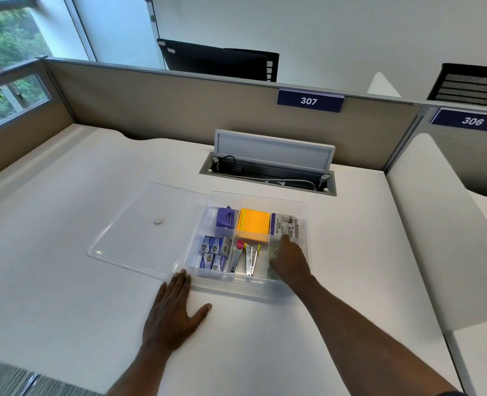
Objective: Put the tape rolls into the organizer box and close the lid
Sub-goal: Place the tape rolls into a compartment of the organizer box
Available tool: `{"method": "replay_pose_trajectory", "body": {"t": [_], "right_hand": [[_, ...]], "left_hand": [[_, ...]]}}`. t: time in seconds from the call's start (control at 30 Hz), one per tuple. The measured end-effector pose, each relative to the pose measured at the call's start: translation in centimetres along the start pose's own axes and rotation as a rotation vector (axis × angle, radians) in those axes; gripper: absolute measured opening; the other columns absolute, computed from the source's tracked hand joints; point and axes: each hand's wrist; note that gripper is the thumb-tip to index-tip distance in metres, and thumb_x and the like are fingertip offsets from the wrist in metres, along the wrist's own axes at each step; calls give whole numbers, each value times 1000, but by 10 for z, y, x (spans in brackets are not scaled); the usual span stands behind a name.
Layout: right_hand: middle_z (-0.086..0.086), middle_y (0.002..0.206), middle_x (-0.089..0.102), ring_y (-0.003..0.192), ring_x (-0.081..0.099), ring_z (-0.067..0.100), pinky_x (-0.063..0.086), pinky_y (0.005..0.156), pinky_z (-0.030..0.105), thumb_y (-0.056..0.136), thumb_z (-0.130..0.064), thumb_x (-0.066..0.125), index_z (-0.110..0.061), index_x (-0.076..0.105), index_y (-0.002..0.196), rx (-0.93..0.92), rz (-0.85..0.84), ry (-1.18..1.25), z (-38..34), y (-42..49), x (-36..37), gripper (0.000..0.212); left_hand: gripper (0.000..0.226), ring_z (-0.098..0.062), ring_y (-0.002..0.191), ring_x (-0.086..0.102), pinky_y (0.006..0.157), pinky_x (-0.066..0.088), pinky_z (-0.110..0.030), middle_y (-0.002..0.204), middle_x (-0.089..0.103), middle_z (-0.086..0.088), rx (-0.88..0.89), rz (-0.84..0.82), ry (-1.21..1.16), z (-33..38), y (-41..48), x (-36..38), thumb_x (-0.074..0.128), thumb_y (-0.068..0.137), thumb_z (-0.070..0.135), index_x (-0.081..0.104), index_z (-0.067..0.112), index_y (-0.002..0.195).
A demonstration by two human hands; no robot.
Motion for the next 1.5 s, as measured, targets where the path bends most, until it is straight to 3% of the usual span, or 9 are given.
{"method": "replay_pose_trajectory", "body": {"t": [0.23, 0.53, 1.1, 1.33, 1.5], "right_hand": [[19, 121, 61, 102, 64, 35, 56, 88, 46, 82, -12, 64, -4, 39, 126, 0, -5, -18, 0, -1, 1, 51], [16, 112, 65, 103, 63, 33, 55, 89, 40, 80, -22, 68, -3, 56, 110, 14, -2, -42, 2, -2, 3, 37], [17, 114, 64, 103, 63, 34, 55, 89, 42, 79, -21, 67, -2, 54, 114, 54, -62, -42, -6, -1, -4, 42], [23, 112, 66, 96, 67, 37, 57, 77, 35, 77, -10, 61, 2, 59, 111, 108, -45, -34, -10, 6, -21, 36], [17, 102, 71, 94, 69, 32, 46, 68, 25, 75, -7, 61, 1, 66, 98, 49, -216, -147, -6, -1, -23, 24]], "left_hand": [[97, -10, 145, 9, 119, 10, -34, 157, 17, -3, -2, -7, 1, -1, 0, 1, 23, 79, 78, 20, 11, 148], [97, -10, 145, 10, 119, 10, -34, 157, 17, -3, -5, -7, 9, -1, 0, 3, 23, 79, 78, 19, 11, 148], [97, -9, 145, 7, 119, 7, -32, 158, 14, -1, -9, -17, 9, -3, 1, 3, 22, 79, 79, 16, 12, 148], [98, -9, 145, 8, 119, 7, -32, 158, 14, -1, -11, -21, 7, -1, 1, 2, 22, 78, 79, 16, 11, 148], [99, -11, 145, 11, 119, 9, -33, 157, 16, -3, -6, -11, 4, -1, 0, 0, 20, 78, 80, 19, 10, 148]]}}
Point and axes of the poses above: each hand's wrist, its own y-axis towards the middle knuckle, its own x-axis out of the palm, z = x × y
